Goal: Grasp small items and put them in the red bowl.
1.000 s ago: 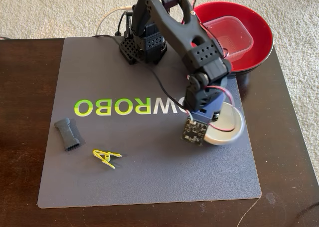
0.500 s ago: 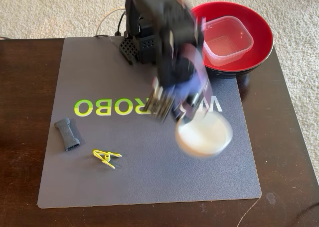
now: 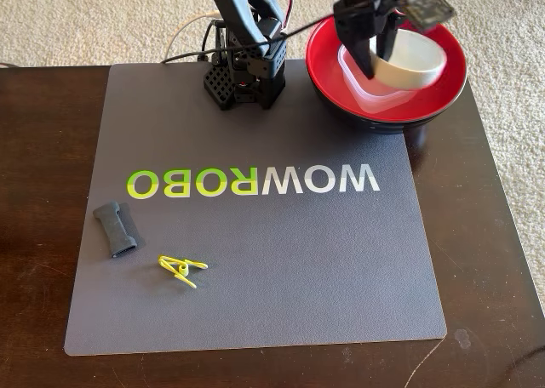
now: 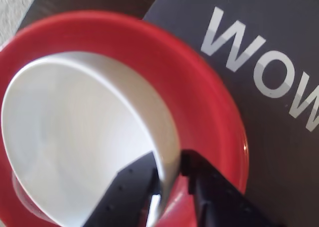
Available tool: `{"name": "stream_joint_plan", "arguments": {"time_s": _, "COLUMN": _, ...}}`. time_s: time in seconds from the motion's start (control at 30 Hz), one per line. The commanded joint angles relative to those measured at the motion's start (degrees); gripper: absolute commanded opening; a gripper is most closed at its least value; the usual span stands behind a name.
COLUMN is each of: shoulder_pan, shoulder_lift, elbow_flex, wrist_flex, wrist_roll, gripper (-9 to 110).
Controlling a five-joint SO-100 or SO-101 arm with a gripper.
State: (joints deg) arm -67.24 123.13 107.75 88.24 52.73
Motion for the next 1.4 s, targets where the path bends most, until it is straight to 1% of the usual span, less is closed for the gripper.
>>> {"name": "stream_joint_plan", "arguments": {"time_s": 0.0, "shoulder_pan": -2.4, "shoulder_lift": -2.0, "elbow_flex": 0.8, "wrist_flex": 0.2, "wrist_roll": 2.5, "gripper": 0}}
{"name": "stream_joint_plan", "arguments": {"time_s": 0.07, "shoulder_pan": -2.5, "shoulder_lift": -3.9, "elbow_flex": 1.1, "wrist_flex": 0.1, "wrist_roll": 1.8, "gripper": 0}}
{"name": "stream_joint_plan", "arguments": {"time_s": 0.1, "shoulder_pan": -2.0, "shoulder_lift": -4.6, "elbow_flex": 1.1, "wrist_flex": -0.2, "wrist_roll": 1.1, "gripper": 8}}
{"name": "stream_joint_plan", "arguments": {"time_s": 0.13, "shoulder_pan": -1.3, "shoulder_lift": -4.7, "elbow_flex": 1.1, "wrist_flex": -0.5, "wrist_roll": 0.4, "gripper": 18}}
{"name": "stream_joint_plan", "arguments": {"time_s": 0.17, "shoulder_pan": -0.8, "shoulder_lift": -4.7, "elbow_flex": 1.1, "wrist_flex": -0.8, "wrist_roll": 0.3, "gripper": 24}}
{"name": "stream_joint_plan", "arguments": {"time_s": 0.2, "shoulder_pan": -0.4, "shoulder_lift": -4.7, "elbow_flex": 1.1, "wrist_flex": -0.8, "wrist_roll": 0.3, "gripper": 28}}
{"name": "stream_joint_plan", "arguments": {"time_s": 0.37, "shoulder_pan": 0.0, "shoulder_lift": -4.0, "elbow_flex": 1.1, "wrist_flex": -1.2, "wrist_roll": -2.4, "gripper": 33}}
{"name": "stream_joint_plan", "arguments": {"time_s": 0.43, "shoulder_pan": 1.8, "shoulder_lift": -2.5, "elbow_flex": 0.4, "wrist_flex": -2.9, "wrist_roll": -6.4, "gripper": 33}}
{"name": "stream_joint_plan", "arguments": {"time_s": 0.5, "shoulder_pan": 6.4, "shoulder_lift": -2.0, "elbow_flex": -1.6, "wrist_flex": -4.0, "wrist_roll": -12.1, "gripper": 33}}
{"name": "stream_joint_plan", "arguments": {"time_s": 0.6, "shoulder_pan": 18.6, "shoulder_lift": -2.7, "elbow_flex": -5.3, "wrist_flex": -4.0, "wrist_roll": -22.1, "gripper": 33}}
{"name": "stream_joint_plan", "arguments": {"time_s": 0.67, "shoulder_pan": 31.6, "shoulder_lift": -3.5, "elbow_flex": -6.2, "wrist_flex": -4.0, "wrist_roll": -26.4, "gripper": 35}}
{"name": "stream_joint_plan", "arguments": {"time_s": 0.73, "shoulder_pan": 47.3, "shoulder_lift": -6.2, "elbow_flex": -6.9, "wrist_flex": -4.5, "wrist_roll": -29.0, "gripper": 38}}
{"name": "stream_joint_plan", "arguments": {"time_s": 0.8, "shoulder_pan": 62.8, "shoulder_lift": -12.7, "elbow_flex": -8.3, "wrist_flex": -6.2, "wrist_roll": -31.9, "gripper": 39}}
{"name": "stream_joint_plan", "arguments": {"time_s": 0.87, "shoulder_pan": 74.6, "shoulder_lift": -22.5, "elbow_flex": -11.9, "wrist_flex": -6.7, "wrist_roll": -36.6, "gripper": 39}}
{"name": "stream_joint_plan", "arguments": {"time_s": 0.97, "shoulder_pan": 84.1, "shoulder_lift": -35.4, "elbow_flex": -17.1, "wrist_flex": -8.0, "wrist_roll": -43.2, "gripper": 39}}
{"name": "stream_joint_plan", "arguments": {"time_s": 1.03, "shoulder_pan": 86.7, "shoulder_lift": -40.4, "elbow_flex": -20.4, "wrist_flex": -9.7, "wrist_roll": -46.6, "gripper": 38}}
{"name": "stream_joint_plan", "arguments": {"time_s": 1.13, "shoulder_pan": 87.5, "shoulder_lift": -43.7, "elbow_flex": -23.8, "wrist_flex": -12.7, "wrist_roll": -48.5, "gripper": 36}}
{"name": "stream_joint_plan", "arguments": {"time_s": 1.37, "shoulder_pan": 84.8, "shoulder_lift": -50.8, "elbow_flex": -32.3, "wrist_flex": -12.7, "wrist_roll": -48.3, "gripper": 35}}
